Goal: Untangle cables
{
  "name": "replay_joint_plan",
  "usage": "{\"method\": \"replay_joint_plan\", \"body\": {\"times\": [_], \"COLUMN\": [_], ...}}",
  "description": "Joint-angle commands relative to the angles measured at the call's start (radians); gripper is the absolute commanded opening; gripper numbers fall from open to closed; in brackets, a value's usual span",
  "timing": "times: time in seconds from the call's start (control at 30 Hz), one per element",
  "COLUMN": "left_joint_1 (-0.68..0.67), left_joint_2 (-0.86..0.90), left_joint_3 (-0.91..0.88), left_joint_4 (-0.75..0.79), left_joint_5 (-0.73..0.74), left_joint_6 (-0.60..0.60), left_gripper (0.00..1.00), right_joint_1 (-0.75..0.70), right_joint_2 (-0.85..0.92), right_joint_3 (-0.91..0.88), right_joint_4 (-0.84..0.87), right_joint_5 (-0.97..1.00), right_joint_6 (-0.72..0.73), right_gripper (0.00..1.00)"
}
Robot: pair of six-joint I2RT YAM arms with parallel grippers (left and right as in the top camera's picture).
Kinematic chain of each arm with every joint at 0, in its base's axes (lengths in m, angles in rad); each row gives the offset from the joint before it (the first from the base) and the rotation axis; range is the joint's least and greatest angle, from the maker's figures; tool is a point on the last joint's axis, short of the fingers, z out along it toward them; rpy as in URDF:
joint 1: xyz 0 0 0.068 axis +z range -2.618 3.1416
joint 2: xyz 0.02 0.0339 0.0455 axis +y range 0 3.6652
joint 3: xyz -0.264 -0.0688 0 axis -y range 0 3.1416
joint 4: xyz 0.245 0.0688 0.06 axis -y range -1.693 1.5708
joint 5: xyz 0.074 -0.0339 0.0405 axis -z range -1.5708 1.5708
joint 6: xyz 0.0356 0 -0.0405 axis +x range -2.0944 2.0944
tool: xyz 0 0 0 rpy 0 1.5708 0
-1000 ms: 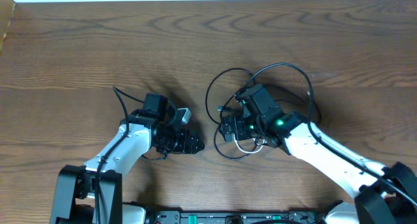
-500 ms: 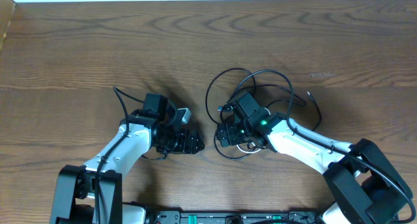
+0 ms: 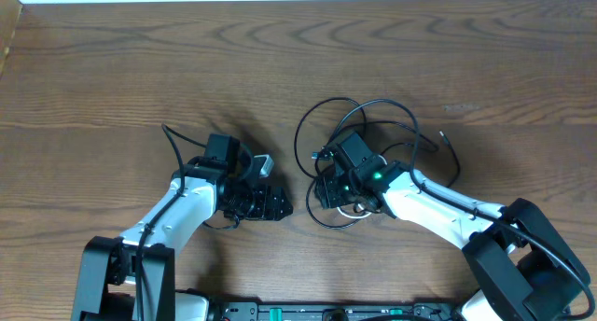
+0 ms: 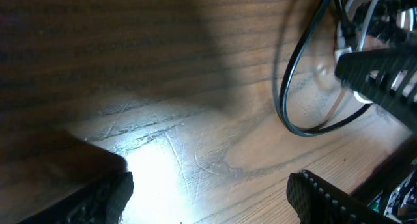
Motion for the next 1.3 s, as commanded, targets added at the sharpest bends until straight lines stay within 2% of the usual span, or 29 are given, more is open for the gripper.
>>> {"method": "replay_joint_plan", "body": {"times": [0.0, 0.03, 0.07, 0.17, 0.23, 0.27, 0.3, 1.27], "left_joint_1": [0.004, 0.004, 0.004, 0.004, 0.004, 0.004, 0.004, 0.004], "left_joint_2": [0.013, 0.013, 0.013, 0.013, 0.014, 0.013, 0.014, 0.013], "left_joint_3": [-0.006, -0.006, -0.006, -0.006, -0.006, -0.006, -0.006, -0.006], "left_joint_4": [0.005, 0.005, 0.005, 0.005, 0.005, 0.005, 0.005, 0.005], "left_joint_5": [-0.084, -0.084, -0.084, -0.084, -0.084, -0.084, -0.084, -0.084], "left_joint_6": [0.017, 0.017, 0.017, 0.017, 0.017, 0.017, 0.017, 0.017], "left_gripper": [0.82, 0.83, 0.83, 0.82, 0.83, 0.82, 0.82, 0.83], "right_joint_1": [0.006, 0.006, 0.006, 0.006, 0.006, 0.006, 0.006, 0.056], "right_joint_2": [0.012, 0.012, 0.012, 0.012, 0.012, 0.012, 0.012, 0.012], "right_joint_3": [0.002, 0.002, 0.002, 0.002, 0.002, 0.002, 0.002, 0.002], "right_joint_4": [0.005, 0.005, 0.005, 0.004, 0.004, 0.004, 0.004, 0.054], "right_joint_5": [-0.006, -0.006, -0.006, -0.006, -0.014, -0.016, -0.016, -0.028], "right_joint_6": [0.005, 0.005, 0.005, 0.005, 0.004, 0.004, 0.004, -0.085], "right_gripper": [0.35, 0.26, 0.22, 0.20, 0.11, 0.02, 0.01, 0.01]}}
